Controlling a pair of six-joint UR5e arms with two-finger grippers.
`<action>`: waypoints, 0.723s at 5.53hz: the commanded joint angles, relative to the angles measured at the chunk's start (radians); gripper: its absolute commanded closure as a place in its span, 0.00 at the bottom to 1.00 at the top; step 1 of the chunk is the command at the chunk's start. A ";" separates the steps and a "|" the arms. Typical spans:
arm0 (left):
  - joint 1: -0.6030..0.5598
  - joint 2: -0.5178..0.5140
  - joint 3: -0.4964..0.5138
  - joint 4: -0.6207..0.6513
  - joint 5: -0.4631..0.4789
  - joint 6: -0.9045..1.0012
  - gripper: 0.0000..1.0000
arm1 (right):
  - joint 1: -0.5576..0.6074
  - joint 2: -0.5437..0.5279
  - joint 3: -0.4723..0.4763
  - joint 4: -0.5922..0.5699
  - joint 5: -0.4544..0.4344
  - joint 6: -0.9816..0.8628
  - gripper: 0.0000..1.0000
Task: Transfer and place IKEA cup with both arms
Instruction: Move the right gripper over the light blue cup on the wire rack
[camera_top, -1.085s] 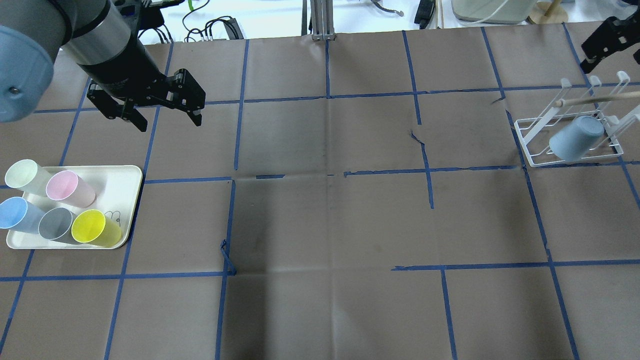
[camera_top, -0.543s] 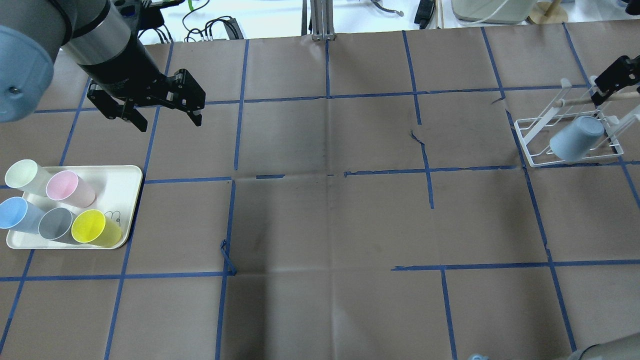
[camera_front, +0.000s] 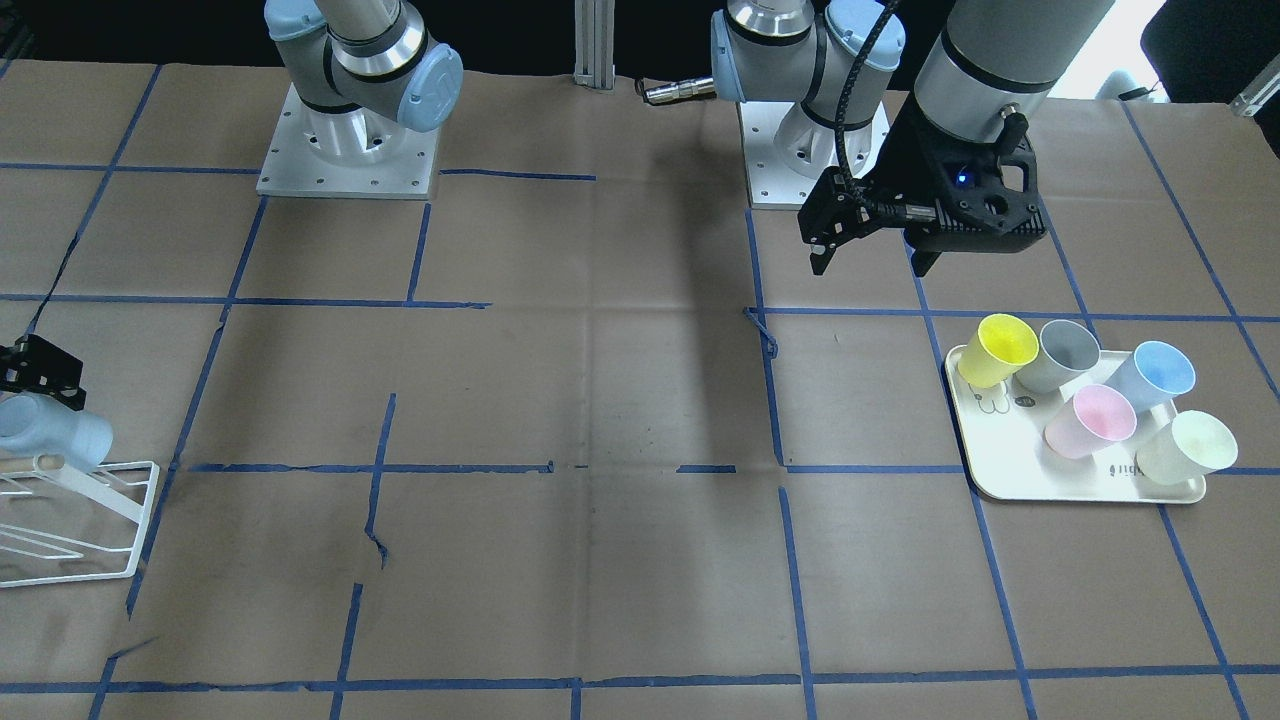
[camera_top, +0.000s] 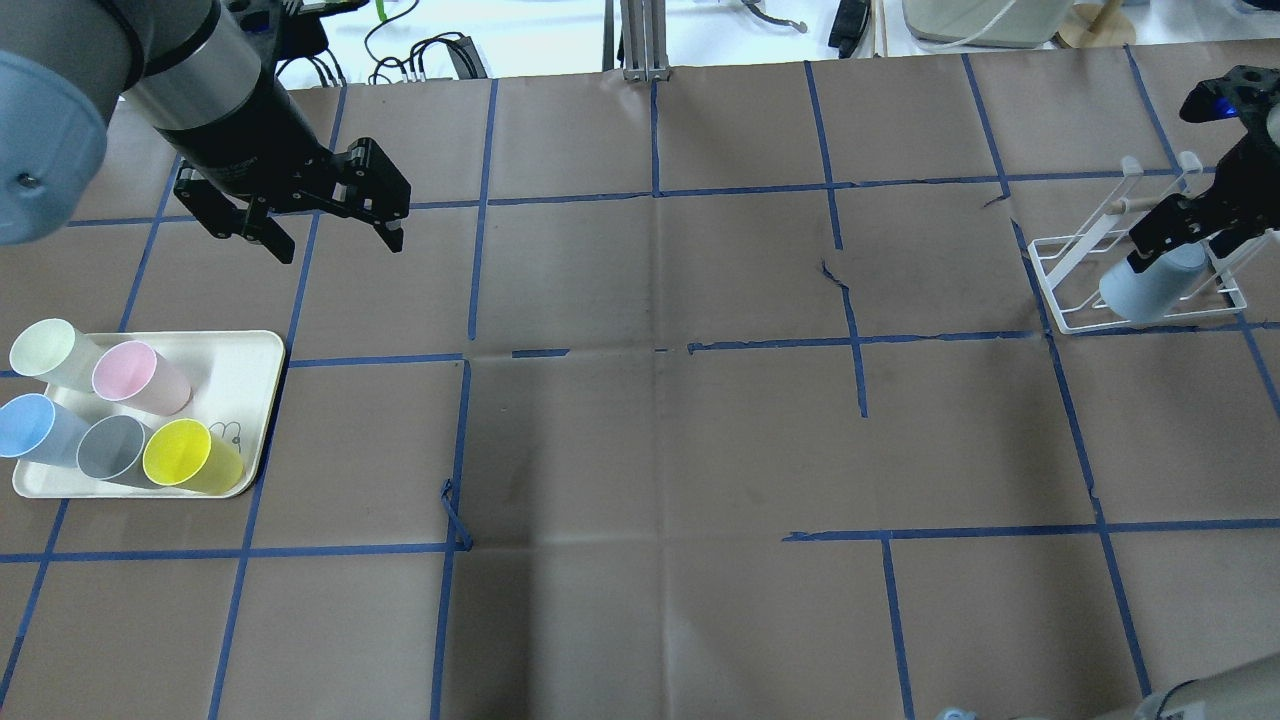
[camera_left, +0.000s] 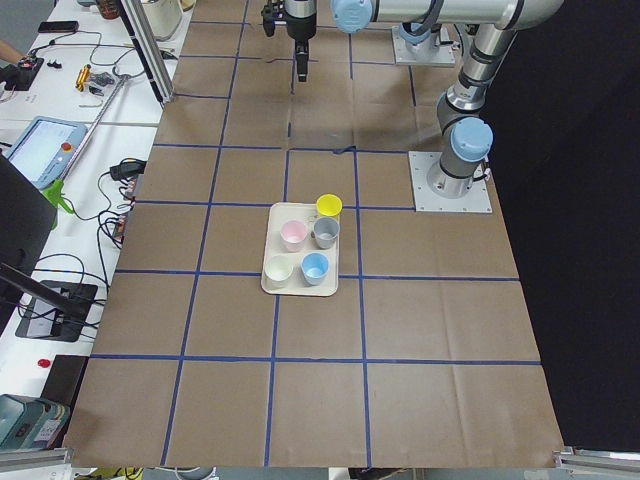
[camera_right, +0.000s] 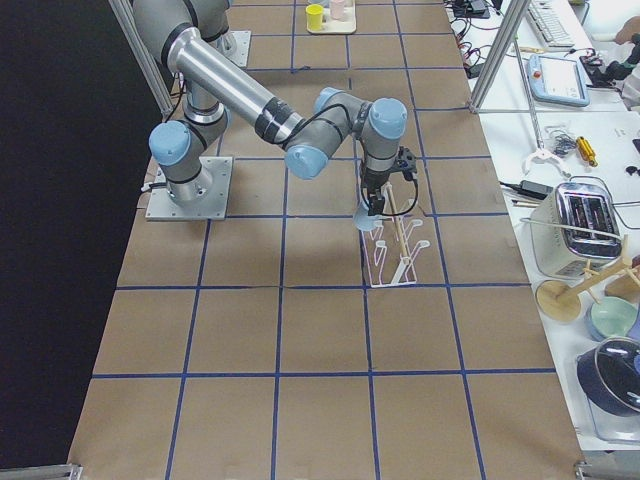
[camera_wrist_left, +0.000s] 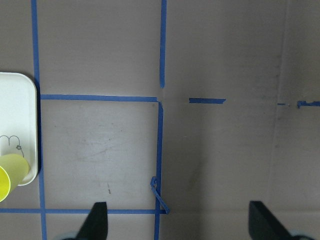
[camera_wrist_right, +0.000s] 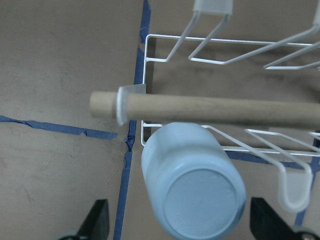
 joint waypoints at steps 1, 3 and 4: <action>0.000 0.001 0.000 0.000 0.000 0.000 0.02 | 0.000 0.016 0.007 -0.012 -0.008 -0.001 0.00; 0.002 0.001 0.000 0.000 -0.002 0.002 0.02 | 0.000 0.018 0.010 -0.071 0.003 0.000 0.00; 0.002 0.002 0.000 0.000 -0.002 0.002 0.02 | 0.000 0.025 0.013 -0.099 0.001 0.000 0.11</action>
